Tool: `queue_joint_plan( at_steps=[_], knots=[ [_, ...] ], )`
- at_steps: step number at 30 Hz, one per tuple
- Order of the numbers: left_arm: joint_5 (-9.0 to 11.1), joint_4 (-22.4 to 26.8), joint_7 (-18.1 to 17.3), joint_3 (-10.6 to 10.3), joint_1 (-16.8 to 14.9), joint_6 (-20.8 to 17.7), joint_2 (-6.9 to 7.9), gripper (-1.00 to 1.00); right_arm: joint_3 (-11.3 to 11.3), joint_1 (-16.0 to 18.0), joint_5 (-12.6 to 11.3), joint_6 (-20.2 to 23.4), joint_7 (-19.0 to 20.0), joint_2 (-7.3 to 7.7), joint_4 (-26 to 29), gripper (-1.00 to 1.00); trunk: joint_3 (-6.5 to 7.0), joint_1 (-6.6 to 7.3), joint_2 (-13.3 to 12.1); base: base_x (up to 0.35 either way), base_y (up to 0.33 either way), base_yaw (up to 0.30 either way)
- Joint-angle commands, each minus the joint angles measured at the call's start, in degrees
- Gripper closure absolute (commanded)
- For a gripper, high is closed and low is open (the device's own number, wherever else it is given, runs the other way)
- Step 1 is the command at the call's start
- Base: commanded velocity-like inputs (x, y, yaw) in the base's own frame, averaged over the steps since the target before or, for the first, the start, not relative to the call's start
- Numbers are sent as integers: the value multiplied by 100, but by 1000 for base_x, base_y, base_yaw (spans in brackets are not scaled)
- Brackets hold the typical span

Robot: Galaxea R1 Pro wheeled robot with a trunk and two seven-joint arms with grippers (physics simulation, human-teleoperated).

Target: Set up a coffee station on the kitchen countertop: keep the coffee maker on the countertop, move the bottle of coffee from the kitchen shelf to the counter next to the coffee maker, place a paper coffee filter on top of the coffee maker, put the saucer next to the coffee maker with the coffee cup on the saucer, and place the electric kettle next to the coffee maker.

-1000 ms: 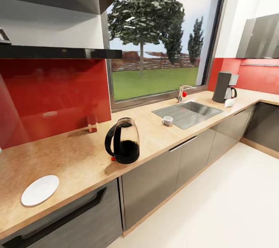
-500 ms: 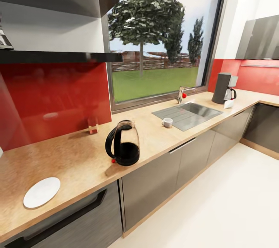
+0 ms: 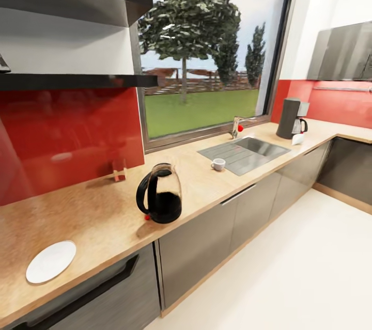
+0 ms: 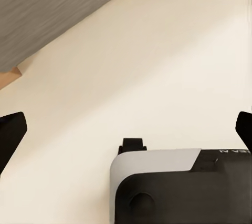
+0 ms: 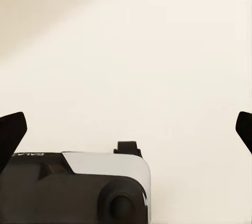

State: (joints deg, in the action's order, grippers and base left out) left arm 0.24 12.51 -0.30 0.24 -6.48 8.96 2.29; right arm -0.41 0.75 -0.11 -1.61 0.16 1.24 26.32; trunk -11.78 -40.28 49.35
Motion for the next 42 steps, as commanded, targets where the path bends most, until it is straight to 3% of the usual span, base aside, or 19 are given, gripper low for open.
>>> queue_joint_plan(
  at_steps=[1, 42],
  knots=[
    [2, -3, -4, 2, -3, 18, 2, -100, -4, 6, -11, -16, 3, -1, -4, -100, 11, 22, -36, 0, 0, -242],
    [2, -1, 3, 11, -12, 18, 8, -100, -3, 7, -24, -22, -7, -1, -4, -100, 747, 923, -1681, 0, 0, -264]
  ],
)
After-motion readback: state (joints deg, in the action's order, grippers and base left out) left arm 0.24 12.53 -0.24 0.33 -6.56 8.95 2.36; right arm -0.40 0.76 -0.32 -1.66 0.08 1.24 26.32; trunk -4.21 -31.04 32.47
